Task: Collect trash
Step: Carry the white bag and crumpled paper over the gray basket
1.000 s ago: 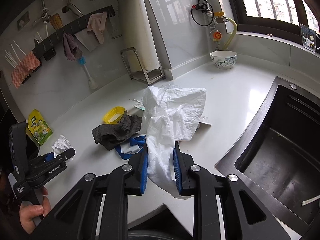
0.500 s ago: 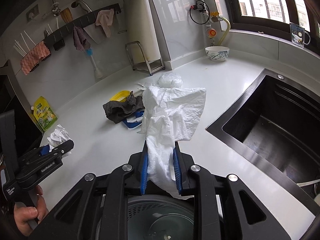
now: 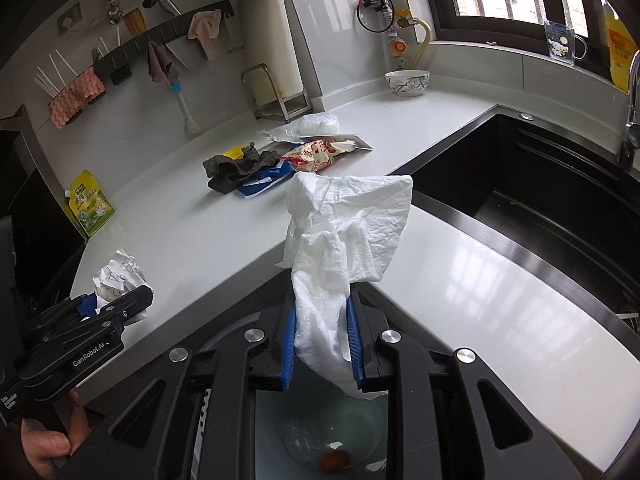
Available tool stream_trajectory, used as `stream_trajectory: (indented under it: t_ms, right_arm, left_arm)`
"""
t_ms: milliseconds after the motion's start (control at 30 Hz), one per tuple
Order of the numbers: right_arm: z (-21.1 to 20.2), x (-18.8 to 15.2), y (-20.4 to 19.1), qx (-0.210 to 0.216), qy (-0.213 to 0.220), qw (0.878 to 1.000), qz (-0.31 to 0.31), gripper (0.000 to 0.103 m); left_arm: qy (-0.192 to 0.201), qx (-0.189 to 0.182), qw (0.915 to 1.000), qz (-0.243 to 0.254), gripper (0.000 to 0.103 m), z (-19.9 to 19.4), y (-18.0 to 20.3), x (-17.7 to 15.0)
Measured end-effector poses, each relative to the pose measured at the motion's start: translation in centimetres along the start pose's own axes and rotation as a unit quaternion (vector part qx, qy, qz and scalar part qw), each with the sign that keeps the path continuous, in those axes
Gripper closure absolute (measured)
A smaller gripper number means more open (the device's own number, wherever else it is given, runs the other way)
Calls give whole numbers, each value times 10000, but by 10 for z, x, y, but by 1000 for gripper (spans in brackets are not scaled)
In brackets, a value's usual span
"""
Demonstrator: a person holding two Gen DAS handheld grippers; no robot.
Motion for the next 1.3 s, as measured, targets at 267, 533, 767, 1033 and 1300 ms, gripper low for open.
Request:
stream_trajectory:
  t_ms: [267, 533, 767, 1033, 1300]
  right_arm:
    - [-12, -35, 16, 15, -256, 9995, 161, 82]
    - [-16, -60, 17, 56, -442, 9989, 127, 82]
    - [-5, -75, 15, 150, -699, 9974, 90, 82]
    - [9, -90, 12, 208, -994, 9948, 87, 82]
    - [14, -94, 8, 127, -1096, 9939, -27, 82]
  left_arm:
    - [-125, -257, 9992, 287, 59, -4, 31, -26]
    - [-379, -426, 9975, 407, 59, 3, 45, -48]
    - [-558, -410, 9968, 399, 59, 10, 45, -62]
    - [-739, -375, 9961, 293, 57, 19, 38, -72]
    - [-819, -353, 9956, 295, 54, 23, 35, -76]
Point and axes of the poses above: each gripper's, at about its wrist camera, not at the fingertips, and z roughly the way its jaws point, y to its right, x to its top, the point moved 8 cm from there along z, roughly the way its jaws point, and after that the axes turned 7 degrees about -x, right-handed, at the moved point
